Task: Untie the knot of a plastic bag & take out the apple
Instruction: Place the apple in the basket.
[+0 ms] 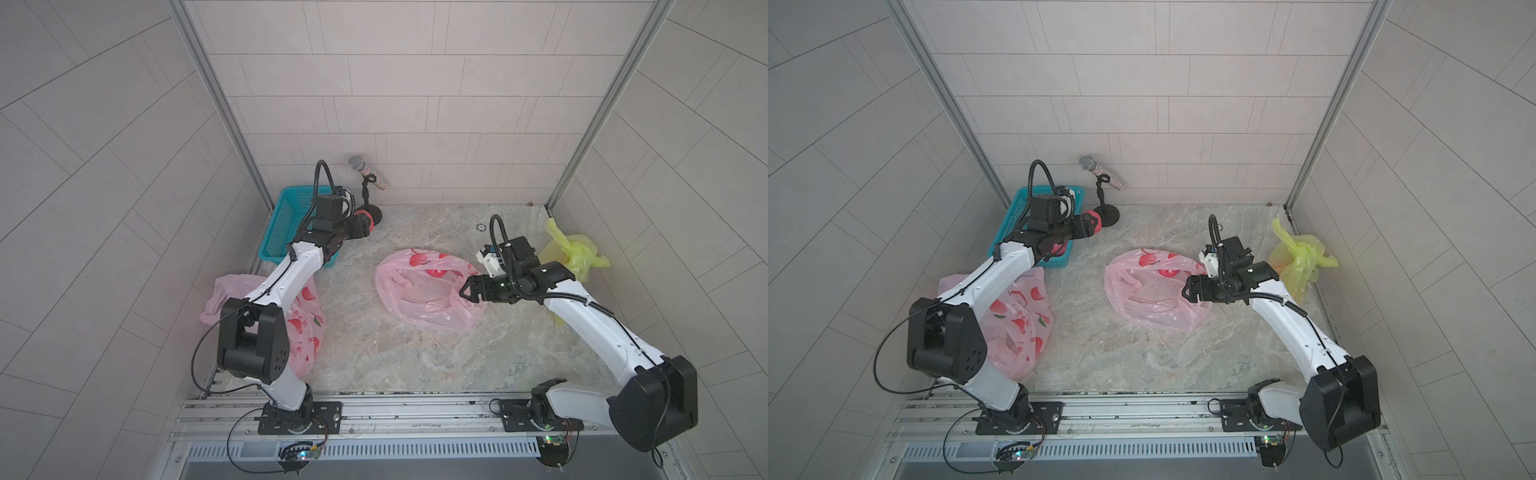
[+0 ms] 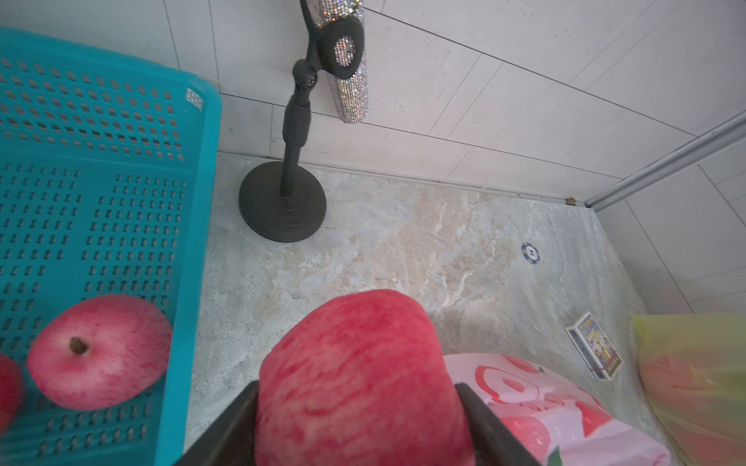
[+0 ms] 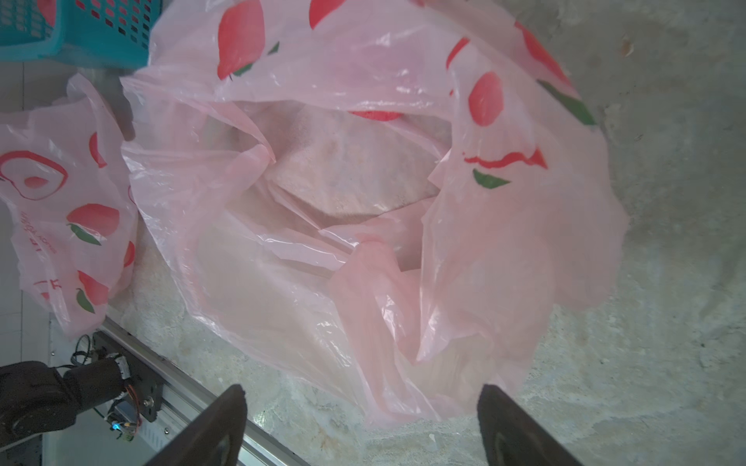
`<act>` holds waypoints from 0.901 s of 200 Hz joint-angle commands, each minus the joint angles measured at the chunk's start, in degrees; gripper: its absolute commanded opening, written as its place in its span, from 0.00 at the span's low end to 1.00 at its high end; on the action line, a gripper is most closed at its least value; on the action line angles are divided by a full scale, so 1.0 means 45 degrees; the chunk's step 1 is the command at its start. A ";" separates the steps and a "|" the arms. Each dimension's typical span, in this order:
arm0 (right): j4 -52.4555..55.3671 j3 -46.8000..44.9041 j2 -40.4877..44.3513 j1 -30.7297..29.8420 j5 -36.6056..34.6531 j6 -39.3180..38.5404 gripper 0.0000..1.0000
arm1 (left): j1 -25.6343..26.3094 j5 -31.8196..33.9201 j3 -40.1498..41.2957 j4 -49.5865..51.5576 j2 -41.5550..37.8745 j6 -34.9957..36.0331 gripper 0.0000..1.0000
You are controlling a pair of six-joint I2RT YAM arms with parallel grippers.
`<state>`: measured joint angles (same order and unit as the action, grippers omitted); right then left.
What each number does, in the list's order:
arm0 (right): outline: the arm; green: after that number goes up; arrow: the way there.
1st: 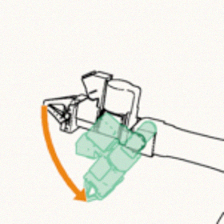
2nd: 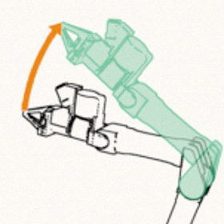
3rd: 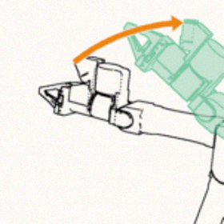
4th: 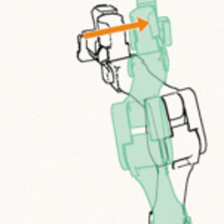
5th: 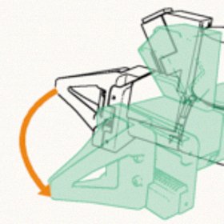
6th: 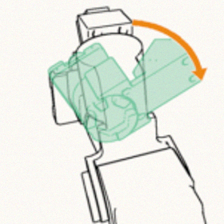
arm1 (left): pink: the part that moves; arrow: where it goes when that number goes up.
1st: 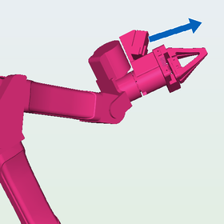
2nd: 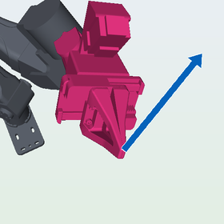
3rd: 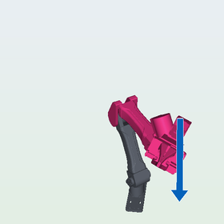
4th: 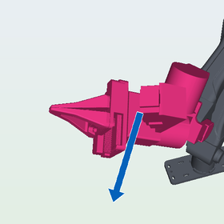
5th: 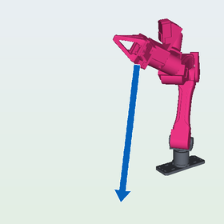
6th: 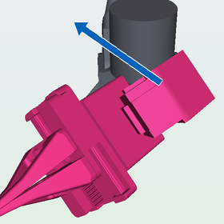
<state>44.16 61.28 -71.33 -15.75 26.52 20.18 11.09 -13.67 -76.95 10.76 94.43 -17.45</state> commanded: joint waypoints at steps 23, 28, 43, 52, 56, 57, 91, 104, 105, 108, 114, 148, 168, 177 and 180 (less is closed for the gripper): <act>0.0650 0.1868 -0.0436 -0.0055 -0.0386 -0.0241 1.00 | -0.1152 0.0419 -0.1901 0.0937 0.1800 0.0338 0.00; 0.0655 0.2033 -0.0540 -0.0055 -0.0386 -0.0247 1.00 | -0.1359 0.0363 -0.2121 0.1002 0.2033 0.0195 0.00; 0.0658 0.2471 -0.0851 -0.0055 -0.0347 -0.0252 1.00 | -0.1924 0.0202 -0.2339 0.0626 0.2477 -0.0087 0.00; 0.0654 0.2702 -0.1058 -0.0055 -0.0347 -0.0247 1.00 | -0.2110 0.0517 -0.2298 0.0196 0.2559 -0.0104 0.00; 0.0665 0.2812 -0.1154 -0.0037 -0.0347 -0.0247 1.00 | -0.2149 0.0799 -0.2295 0.0106 0.2576 -0.0026 0.00; 0.0670 0.2840 -0.1187 -0.0036 -0.0337 -0.0247 1.00 | -0.2160 0.0884 -0.2305 0.0087 0.2583 -0.0008 0.00; 0.0841 0.3855 -0.2257 0.0005 -0.0308 -0.0364 1.00 | -0.2553 0.2048 -0.2864 -0.0008 0.2900 0.0009 0.00; 0.0832 0.4217 -0.2664 0.0004 -0.0269 -0.0403 1.00 | -0.2690 0.2614 -0.3113 0.0064 0.3170 0.0068 0.00; 0.0831 0.4265 -0.2713 0.0003 -0.0269 -0.0413 1.00 | -0.2704 0.2650 -0.3134 0.0086 0.3192 0.0069 0.00; 0.0853 0.4363 -0.2822 0.0003 -0.0247 -0.0414 1.00 | -0.2741 0.2786 -0.3232 0.0130 0.3262 0.0070 0.00; 0.0869 0.4551 -0.3017 0.0003 -0.0239 -0.0421 1.00 | -0.2848 0.2894 -0.3426 0.0224 0.3444 -0.0002 0.00; 0.0928 0.5400 -0.4073 0.0004 -0.0138 -0.0461 1.00 | -0.3262 0.3348 -0.5093 0.1212 0.4951 0.0277 0.00; 0.0992 0.5903 -0.4628 0.0003 -0.0123 -0.0430 1.00 | -0.3506 0.3737 -0.5506 0.1191 0.5565 0.0213 0.00; 0.1025 0.6108 -0.4880 0.0003 -0.0120 -0.0412 1.00 | -0.3609 0.3840 -0.5823 0.1420 0.5898 0.0145 0.00; 0.1048 0.6183 -0.4956 0.0003 -0.0114 -0.0422 1.00 | -0.3638 0.3829 -0.5942 0.1519 0.6025 0.0128 0.00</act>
<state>47.03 86.41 -91.83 -15.73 25.78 19.07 -3.84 0.21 -100.40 14.02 118.24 -17.34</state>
